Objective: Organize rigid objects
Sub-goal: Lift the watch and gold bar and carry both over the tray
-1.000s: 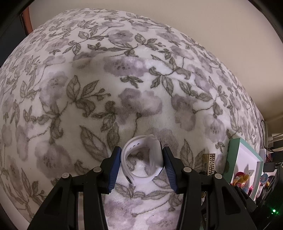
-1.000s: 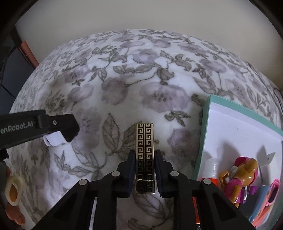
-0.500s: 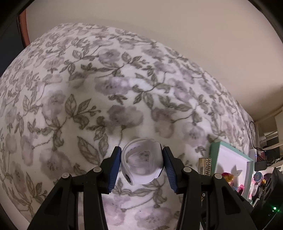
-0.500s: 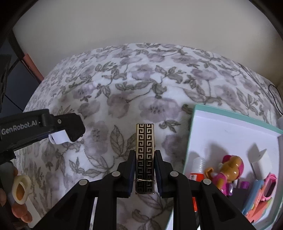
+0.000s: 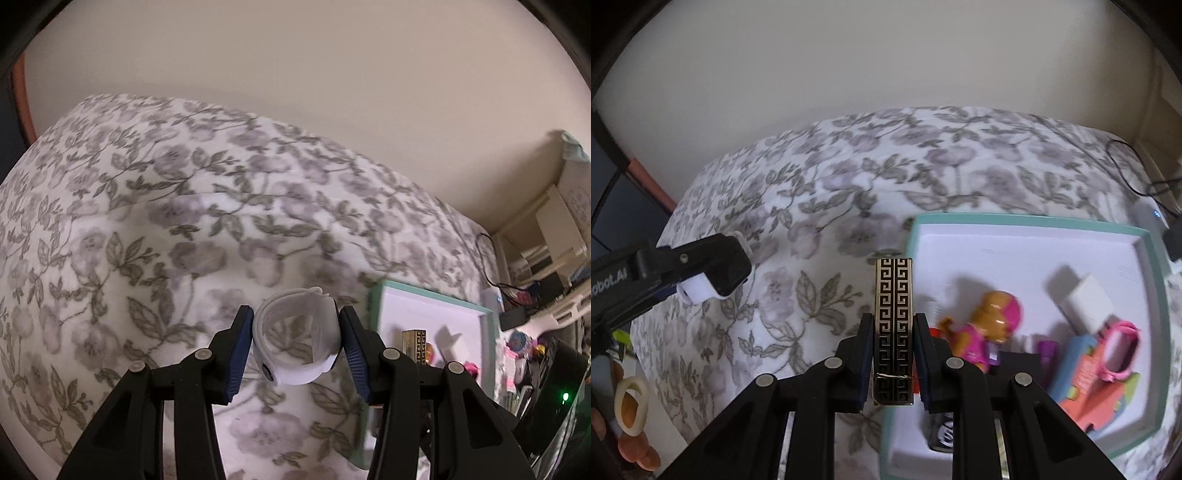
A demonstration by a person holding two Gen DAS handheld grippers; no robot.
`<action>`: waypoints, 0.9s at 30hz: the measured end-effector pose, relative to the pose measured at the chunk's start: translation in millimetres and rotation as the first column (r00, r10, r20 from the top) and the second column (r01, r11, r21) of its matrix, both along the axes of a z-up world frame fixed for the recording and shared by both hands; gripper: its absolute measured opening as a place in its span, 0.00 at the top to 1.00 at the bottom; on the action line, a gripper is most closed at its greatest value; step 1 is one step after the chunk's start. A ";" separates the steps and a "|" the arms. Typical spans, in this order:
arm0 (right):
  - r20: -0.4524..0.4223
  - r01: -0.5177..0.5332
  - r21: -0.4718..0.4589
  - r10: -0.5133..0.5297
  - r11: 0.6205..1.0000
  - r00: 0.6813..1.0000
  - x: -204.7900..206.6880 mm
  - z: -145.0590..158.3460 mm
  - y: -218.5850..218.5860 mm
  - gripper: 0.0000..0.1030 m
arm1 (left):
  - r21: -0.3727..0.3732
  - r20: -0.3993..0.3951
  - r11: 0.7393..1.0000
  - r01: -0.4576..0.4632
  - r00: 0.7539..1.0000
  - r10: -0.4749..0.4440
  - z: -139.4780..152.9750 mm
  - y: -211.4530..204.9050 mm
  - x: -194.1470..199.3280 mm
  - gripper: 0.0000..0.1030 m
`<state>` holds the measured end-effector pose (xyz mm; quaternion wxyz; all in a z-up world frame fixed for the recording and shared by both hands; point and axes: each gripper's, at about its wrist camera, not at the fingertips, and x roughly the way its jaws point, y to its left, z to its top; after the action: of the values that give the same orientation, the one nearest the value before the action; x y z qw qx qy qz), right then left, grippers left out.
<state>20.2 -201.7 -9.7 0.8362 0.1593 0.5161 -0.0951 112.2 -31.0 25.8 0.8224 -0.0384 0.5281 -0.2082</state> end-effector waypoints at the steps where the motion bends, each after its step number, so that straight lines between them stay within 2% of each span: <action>1: 0.001 0.010 0.002 -0.010 1.000 1.000 -3.8 2.3 -3.8 0.79 | -0.004 0.002 1.000 0.018 1.000 -0.018 1.8 -6.0 -4.9 0.52; 4: 0.002 0.045 -0.001 -0.045 0.999 0.999 -19.1 9.1 -18.7 0.79 | 0.001 0.008 0.998 0.055 0.998 -0.055 4.2 -19.0 -16.8 0.52; 8: -0.007 0.094 0.006 -0.094 0.996 0.996 -37.6 12.1 -37.4 0.79 | -0.030 -0.015 0.992 0.120 0.993 -0.120 3.2 -38.1 -34.8 0.52; 14: -0.048 0.176 0.025 -0.175 0.984 0.983 -59.8 5.7 -66.5 0.79 | -0.015 -0.068 0.975 0.223 0.972 -0.223 -14.4 -70.5 -63.3 0.52; 16: -0.064 0.193 0.024 -0.191 0.981 0.980 -65.1 2.5 -74.1 0.79 | 0.011 -0.083 0.968 0.251 0.965 -0.249 -21.8 -79.8 -72.0 0.52; 19: -0.087 0.211 0.020 -0.208 0.977 0.974 -72.2 -2.1 -81.3 0.79 | 0.038 -0.103 0.958 0.283 0.955 -0.278 -30.7 -88.8 -80.9 0.52; 22: -0.098 0.239 0.031 -0.235 0.971 0.967 -80.3 -6.3 -89.9 0.79 | 0.026 -0.138 0.951 0.307 0.944 -0.301 -38.3 -93.9 -87.0 0.52; 27: -0.113 0.272 0.041 -0.266 0.961 0.957 -90.4 -11.9 -100.0 0.79 | 0.057 -0.152 0.941 0.333 0.935 -0.321 -44.8 -101.3 -96.3 0.52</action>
<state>-70.1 -301.6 -21.6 0.7821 0.2463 0.5357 -0.2017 15.9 -132.3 -19.1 0.7379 0.0690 0.5918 -0.3171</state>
